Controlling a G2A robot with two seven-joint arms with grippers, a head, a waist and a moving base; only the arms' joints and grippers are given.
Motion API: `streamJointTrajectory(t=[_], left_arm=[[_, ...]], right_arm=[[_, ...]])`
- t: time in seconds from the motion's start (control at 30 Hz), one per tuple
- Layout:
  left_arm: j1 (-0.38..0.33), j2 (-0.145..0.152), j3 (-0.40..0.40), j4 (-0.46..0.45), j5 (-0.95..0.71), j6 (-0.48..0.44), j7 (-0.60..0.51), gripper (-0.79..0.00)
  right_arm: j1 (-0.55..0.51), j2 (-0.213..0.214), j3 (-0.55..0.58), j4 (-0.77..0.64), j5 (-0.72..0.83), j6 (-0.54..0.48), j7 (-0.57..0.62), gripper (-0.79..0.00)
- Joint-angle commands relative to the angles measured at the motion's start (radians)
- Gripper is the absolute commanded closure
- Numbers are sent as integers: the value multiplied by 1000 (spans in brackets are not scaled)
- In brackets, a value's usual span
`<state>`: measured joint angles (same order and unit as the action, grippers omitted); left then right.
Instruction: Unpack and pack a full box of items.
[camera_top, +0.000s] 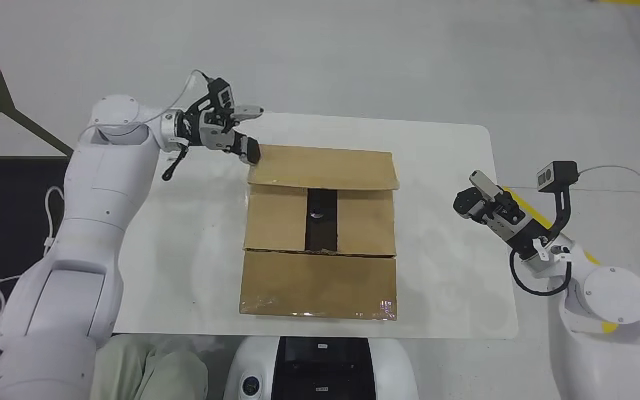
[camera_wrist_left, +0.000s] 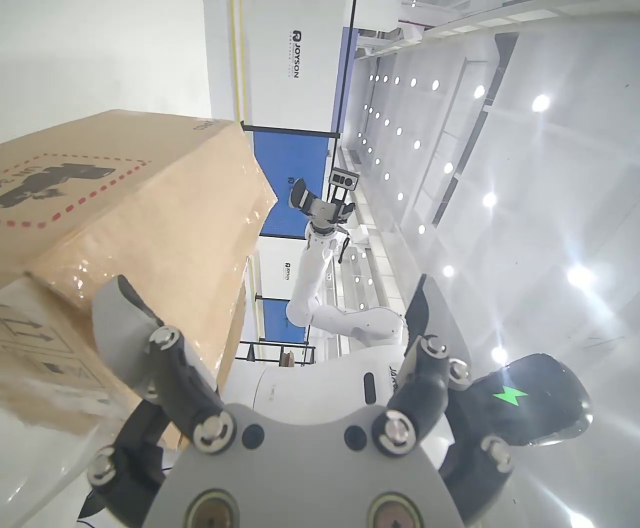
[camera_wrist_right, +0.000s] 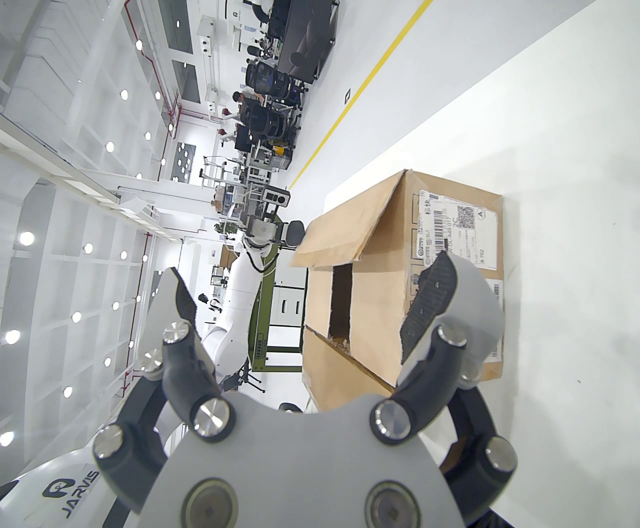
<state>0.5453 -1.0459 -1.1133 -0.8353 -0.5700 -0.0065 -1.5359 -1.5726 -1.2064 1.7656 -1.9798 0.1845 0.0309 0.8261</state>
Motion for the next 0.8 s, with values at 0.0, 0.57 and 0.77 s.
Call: streamJointTrajectory(t=[0.0,0.57,0.77], left_arm=[[8,4,6,-6,-1,5,0,-785],[-1,14,47,21,22,-9,15,-785],[-6,13,61,20,65,-29,30,-785]], right_arm=[[0,0,0,0,0,0,0,-785],[0,0,0,0,0,0,0,-785],[0,0,0,0,0,0,0,-785]])
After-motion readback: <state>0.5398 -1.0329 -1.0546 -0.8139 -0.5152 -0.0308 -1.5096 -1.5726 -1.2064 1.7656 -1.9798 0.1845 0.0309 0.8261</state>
